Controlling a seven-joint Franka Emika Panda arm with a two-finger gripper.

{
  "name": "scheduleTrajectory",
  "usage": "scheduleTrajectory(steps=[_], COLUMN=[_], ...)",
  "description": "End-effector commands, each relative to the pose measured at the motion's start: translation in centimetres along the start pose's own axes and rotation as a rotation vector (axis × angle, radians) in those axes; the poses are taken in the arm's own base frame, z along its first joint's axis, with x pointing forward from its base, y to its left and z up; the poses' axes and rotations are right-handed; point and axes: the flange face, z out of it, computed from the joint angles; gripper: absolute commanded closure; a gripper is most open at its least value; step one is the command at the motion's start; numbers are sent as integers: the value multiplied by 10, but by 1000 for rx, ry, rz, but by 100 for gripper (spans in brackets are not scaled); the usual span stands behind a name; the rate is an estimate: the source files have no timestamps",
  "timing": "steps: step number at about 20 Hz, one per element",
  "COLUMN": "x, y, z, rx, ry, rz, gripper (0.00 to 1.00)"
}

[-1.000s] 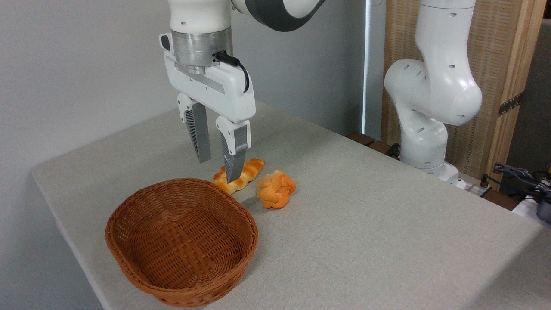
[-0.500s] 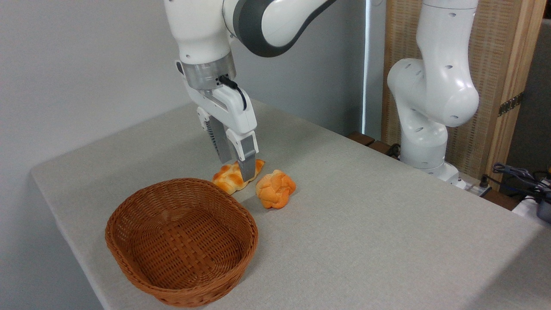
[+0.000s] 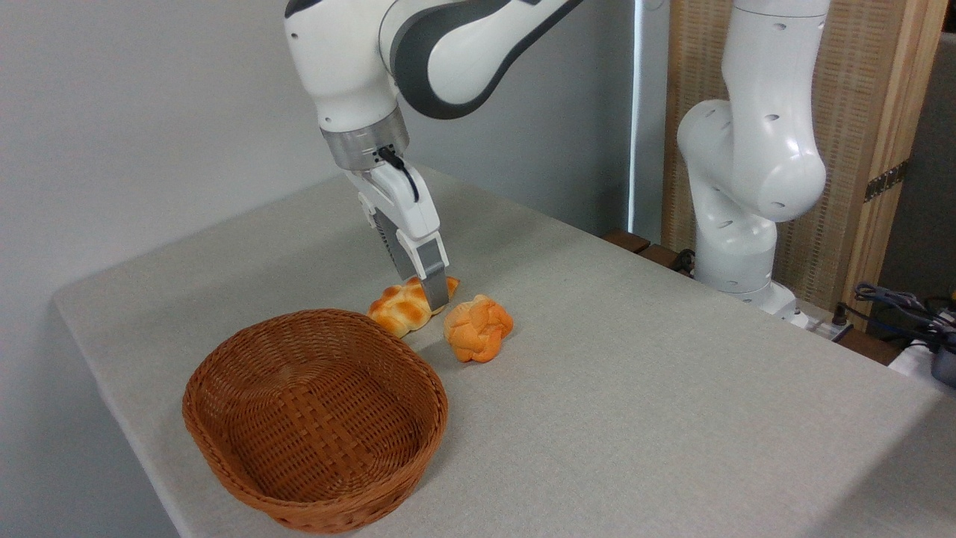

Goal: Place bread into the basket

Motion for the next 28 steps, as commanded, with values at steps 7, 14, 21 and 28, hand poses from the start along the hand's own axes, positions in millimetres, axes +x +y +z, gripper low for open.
scheduleTrajectory(steps=[7,14,21,28], x=[39,55,61,64], y=[4,11,20,27], z=[32,48,49,44], rx=[17,26,32,36], ry=[56,56,55,62], rz=[-110,-106,-89,-75], gripper=[0,0,57,79])
